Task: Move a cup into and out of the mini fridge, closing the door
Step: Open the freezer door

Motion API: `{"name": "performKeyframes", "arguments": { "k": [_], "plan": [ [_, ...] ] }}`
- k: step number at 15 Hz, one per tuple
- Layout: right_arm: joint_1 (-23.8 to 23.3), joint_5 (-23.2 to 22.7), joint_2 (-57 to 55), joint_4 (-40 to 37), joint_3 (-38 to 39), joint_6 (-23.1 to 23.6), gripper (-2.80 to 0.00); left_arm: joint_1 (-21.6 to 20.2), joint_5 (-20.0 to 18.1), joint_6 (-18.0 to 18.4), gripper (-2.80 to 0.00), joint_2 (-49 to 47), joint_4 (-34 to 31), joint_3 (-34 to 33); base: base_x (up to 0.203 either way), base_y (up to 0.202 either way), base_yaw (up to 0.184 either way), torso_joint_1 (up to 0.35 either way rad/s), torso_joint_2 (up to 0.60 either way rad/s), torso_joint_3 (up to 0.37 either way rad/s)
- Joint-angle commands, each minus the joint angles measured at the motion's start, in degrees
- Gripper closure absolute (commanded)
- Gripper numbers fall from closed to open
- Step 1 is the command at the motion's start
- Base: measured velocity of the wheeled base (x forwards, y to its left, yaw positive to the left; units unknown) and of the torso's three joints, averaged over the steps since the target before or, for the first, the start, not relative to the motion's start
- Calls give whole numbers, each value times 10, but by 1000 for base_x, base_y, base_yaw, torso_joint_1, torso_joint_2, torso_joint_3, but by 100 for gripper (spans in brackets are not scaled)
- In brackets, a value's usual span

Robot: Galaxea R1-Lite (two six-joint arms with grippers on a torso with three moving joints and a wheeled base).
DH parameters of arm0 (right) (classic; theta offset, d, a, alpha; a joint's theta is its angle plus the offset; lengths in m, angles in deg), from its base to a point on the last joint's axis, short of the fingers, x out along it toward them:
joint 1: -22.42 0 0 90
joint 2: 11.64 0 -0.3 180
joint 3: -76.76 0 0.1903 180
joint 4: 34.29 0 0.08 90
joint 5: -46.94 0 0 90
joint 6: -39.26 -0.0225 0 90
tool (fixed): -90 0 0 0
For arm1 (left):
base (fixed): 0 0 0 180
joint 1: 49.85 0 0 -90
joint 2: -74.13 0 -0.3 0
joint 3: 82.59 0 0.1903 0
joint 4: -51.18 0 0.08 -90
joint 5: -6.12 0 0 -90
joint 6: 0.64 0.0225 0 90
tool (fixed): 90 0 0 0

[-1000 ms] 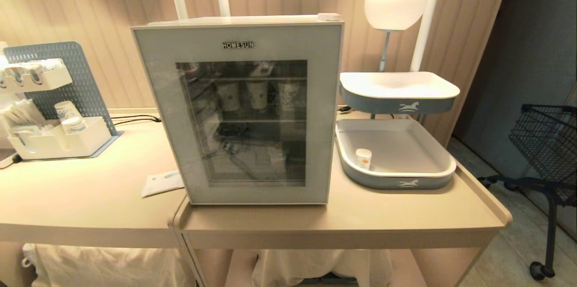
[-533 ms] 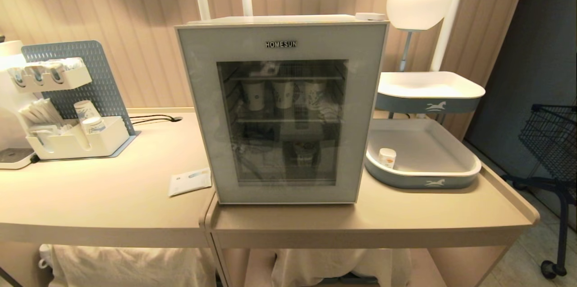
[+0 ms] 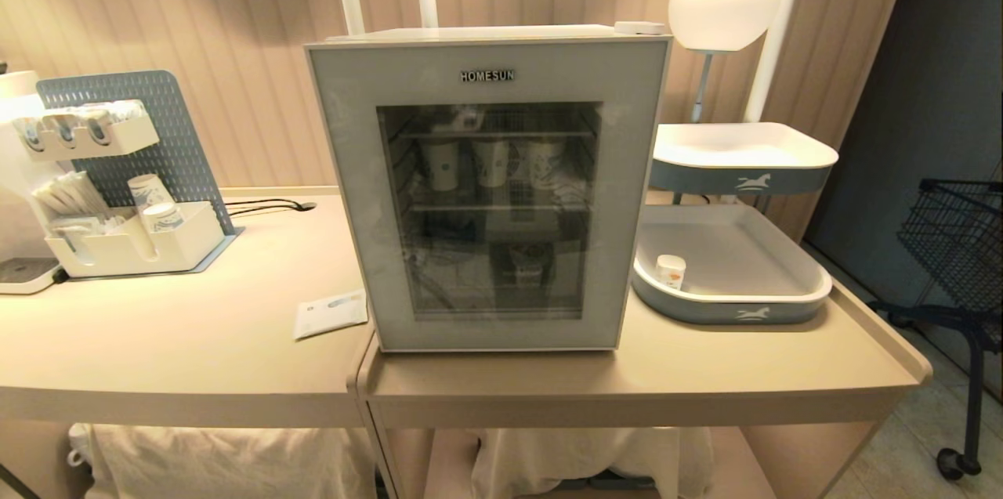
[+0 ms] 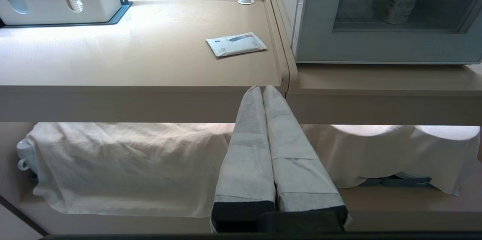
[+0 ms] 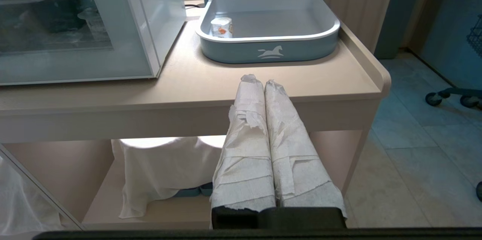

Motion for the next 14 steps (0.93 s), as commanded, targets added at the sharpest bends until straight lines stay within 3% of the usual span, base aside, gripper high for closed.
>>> {"name": "performKeyframes", "arguments": {
  "k": [1,14],
  "plan": [
    [0,0,-1,0,0,0,0,0,0,0,0,0,0,0,0,0,0,0,0,0],
    [0,0,-1,1,0,-1,0,0,0,0,0,0,0,-1,0,4,0,0,0,0]
  ]
}}
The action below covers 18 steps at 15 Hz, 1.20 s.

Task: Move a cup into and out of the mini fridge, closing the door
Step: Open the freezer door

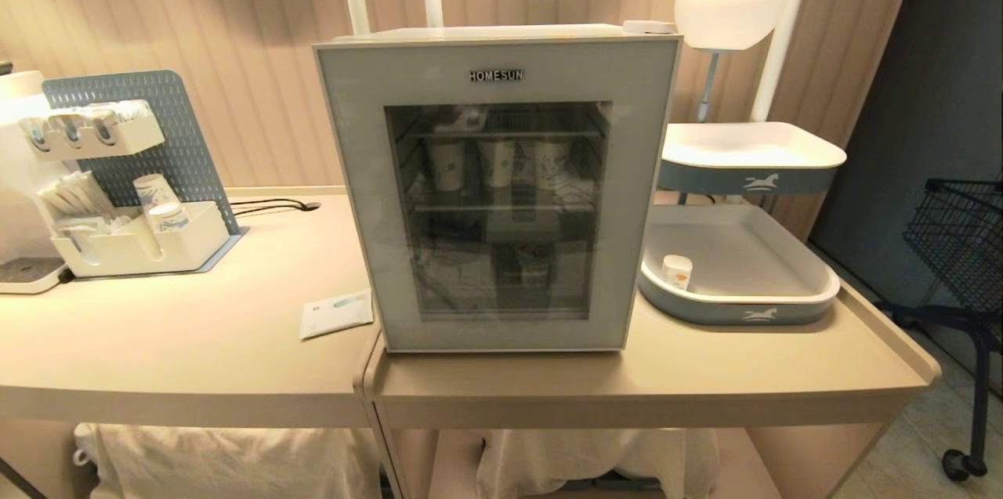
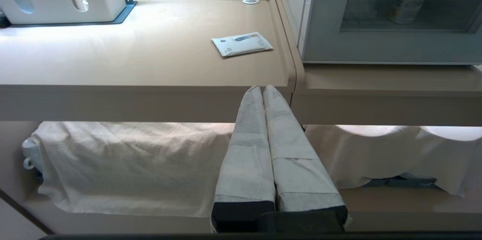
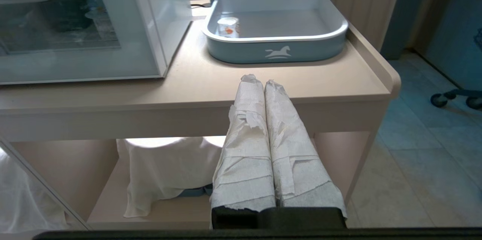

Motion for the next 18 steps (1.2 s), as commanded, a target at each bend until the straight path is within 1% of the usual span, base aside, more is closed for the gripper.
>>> {"name": "performKeyframes", "arguments": {
  "k": [1,17,18],
  "plan": [
    [0,0,-1,0,0,-1,0,0,0,0,0,0,0,-1,0,0,0,0,0,0],
    [0,0,-1,0,0,-1,0,0,0,0,0,0,0,-1,0,0,0,0,0,0],
    [0,0,-1,1,0,-1,0,0,0,0,0,0,0,-1,-4,88,9,0,5,7]
  ]
}}
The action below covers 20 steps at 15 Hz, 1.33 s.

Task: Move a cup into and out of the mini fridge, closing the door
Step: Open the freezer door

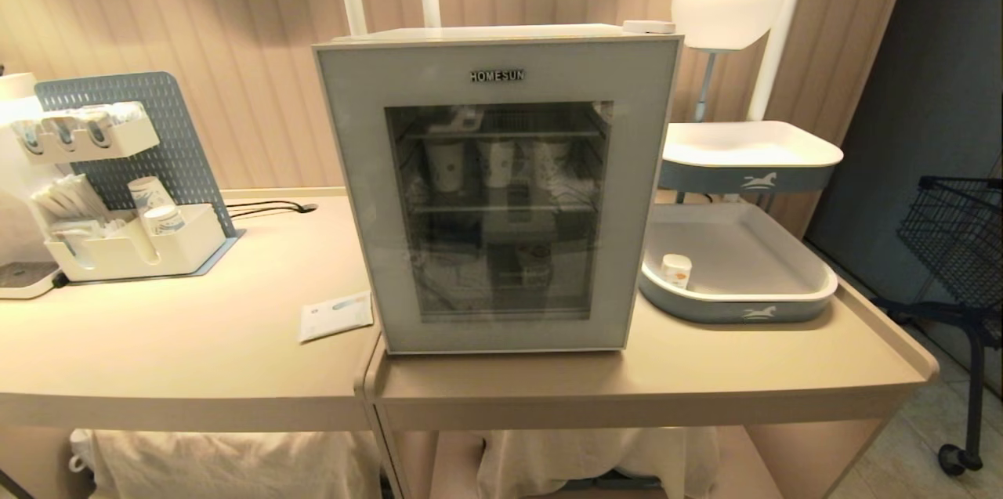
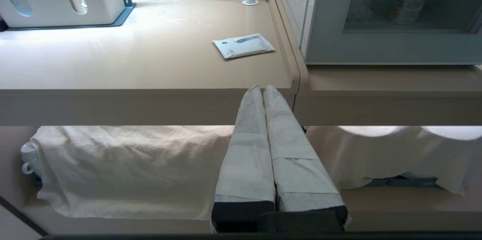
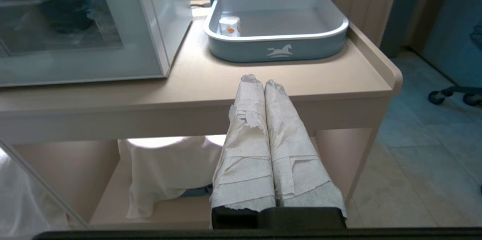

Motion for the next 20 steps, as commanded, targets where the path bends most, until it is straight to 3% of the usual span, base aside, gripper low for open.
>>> {"name": "performKeyframes", "arguments": {
  "k": [1,6,12,15,17,20],
  "plan": [
    [0,0,-1,0,0,0,0,0,0,0,0,0,0,-1,-2,153,-5,0,0,0],
    [0,0,-1,1,0,0,0,0,0,0,0,0,0,-1,0,168,2,2,1,3],
    [0,0,-1,0,0,0,0,0,0,13,0,-3,-14,25,0,9,0,1,0,0],
    [0,0,-1,-4,-1,1,0,0,18,9,0,-62,-117,204,0,0,0,0,0,0],
    [0,0,-1,-6,-2,2,0,0,33,-5,0,-164,-179,320,0,0,0,0,0,0],
    [0,0,-1,-7,-3,2,0,0,41,-30,0,-346,-170,411,0,0,0,0,0,0]
  ]
}}
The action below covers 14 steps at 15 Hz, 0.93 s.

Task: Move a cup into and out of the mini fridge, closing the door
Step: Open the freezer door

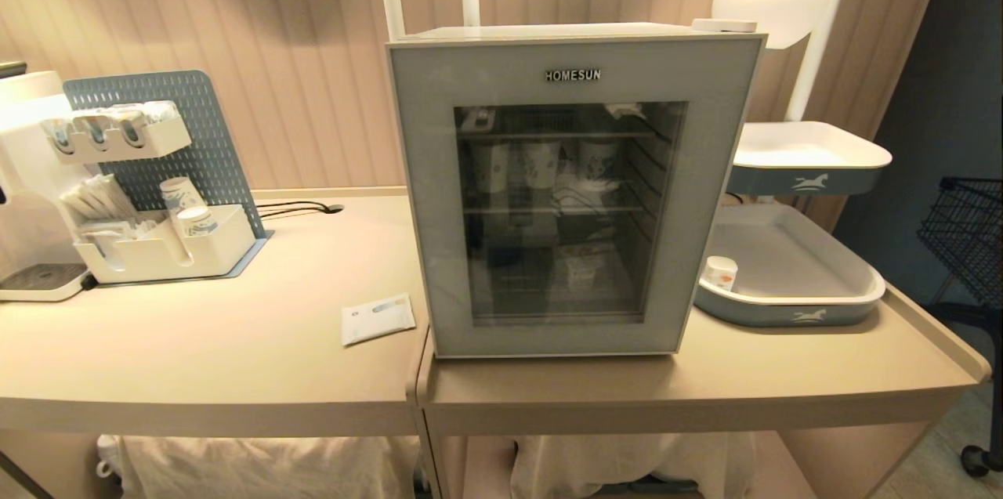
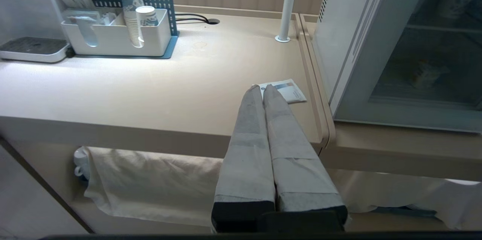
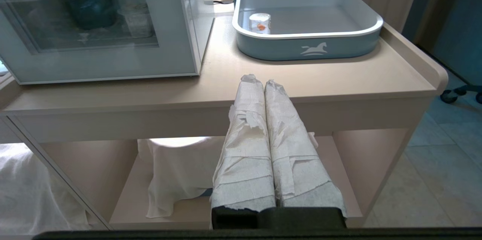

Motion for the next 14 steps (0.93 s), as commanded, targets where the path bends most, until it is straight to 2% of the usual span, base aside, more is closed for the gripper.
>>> {"name": "performKeyframes", "arguments": {
  "k": [1,5,7,8,9,10,12,14],
  "plan": [
    [0,0,-1,0,0,0,0,1,-3,-8,0,-197,36,47,0,0,0,0,0,0],
    [0,0,-1,1,1,-1,0,2,-72,-17,0,-462,186,103,0,0,0,0,0,0],
    [0,0,-1,2,1,-1,0,3,-137,-25,0,-593,230,160,0,0,0,0,0,0],
    [0,0,-1,3,1,-1,0,3,-186,-31,0,-641,246,191,0,0,0,0,0,0],
    [0,0,-1,3,2,-1,0,3,-261,-42,-280,-679,260,221,0,0,0,0,0,0],
    [-1,0,-1,4,2,-1,0,3,-340,-58,-280,-699,272,239,0,0,0,0,0,0],
    [-1,0,-1,5,2,-1,0,4,-452,-86,-280,-726,318,239,0,0,0,0,0,0],
    [-1,0,-1,5,2,-1,0,4,-477,-94,-280,-760,431,207,0,0,0,0,0,0]
  ]
}}
